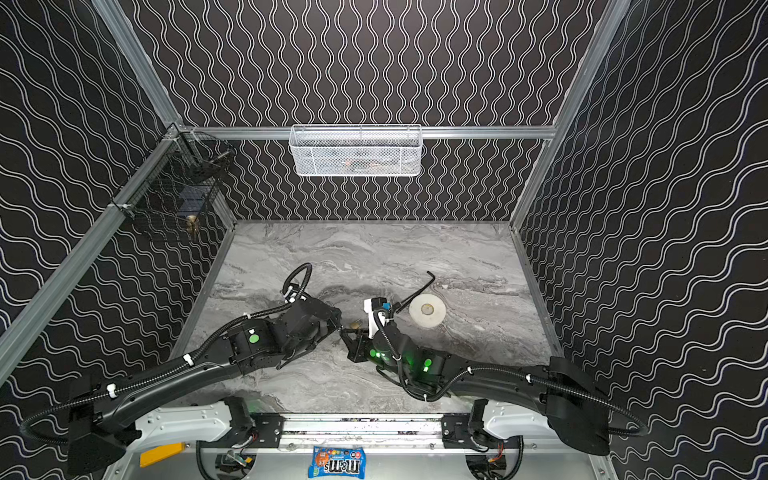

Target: Unlock with the key

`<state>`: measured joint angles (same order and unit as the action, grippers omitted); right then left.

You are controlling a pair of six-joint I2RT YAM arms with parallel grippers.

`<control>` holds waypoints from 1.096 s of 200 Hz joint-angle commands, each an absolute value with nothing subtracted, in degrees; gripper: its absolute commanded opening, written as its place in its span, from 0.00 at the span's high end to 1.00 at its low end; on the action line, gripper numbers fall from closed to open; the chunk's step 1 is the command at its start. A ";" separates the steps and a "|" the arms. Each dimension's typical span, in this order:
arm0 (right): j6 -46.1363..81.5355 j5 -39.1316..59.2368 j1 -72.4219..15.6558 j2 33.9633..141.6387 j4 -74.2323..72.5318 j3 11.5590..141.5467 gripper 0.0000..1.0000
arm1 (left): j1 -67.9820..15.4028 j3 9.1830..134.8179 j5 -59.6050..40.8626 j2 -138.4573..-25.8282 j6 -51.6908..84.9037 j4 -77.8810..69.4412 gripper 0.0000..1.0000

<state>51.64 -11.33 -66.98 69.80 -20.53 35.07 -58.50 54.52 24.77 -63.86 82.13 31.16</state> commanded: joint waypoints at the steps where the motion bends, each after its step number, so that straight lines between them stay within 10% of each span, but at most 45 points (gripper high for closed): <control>1: 52.00 -11.58 -66.82 70.29 -23.81 35.66 0.91 | -58.40 55.08 25.14 -64.10 81.54 30.32 1.00; 144: 48.74 -11.91 -65.13 71.98 -23.89 40.13 0.98 | -58.91 54.80 19.16 -63.85 79.89 27.27 1.00; 219: 50.92 -9.28 -65.08 68.79 -18.04 39.30 0.83 | -58.62 56.95 26.18 -63.10 78.60 29.96 1.00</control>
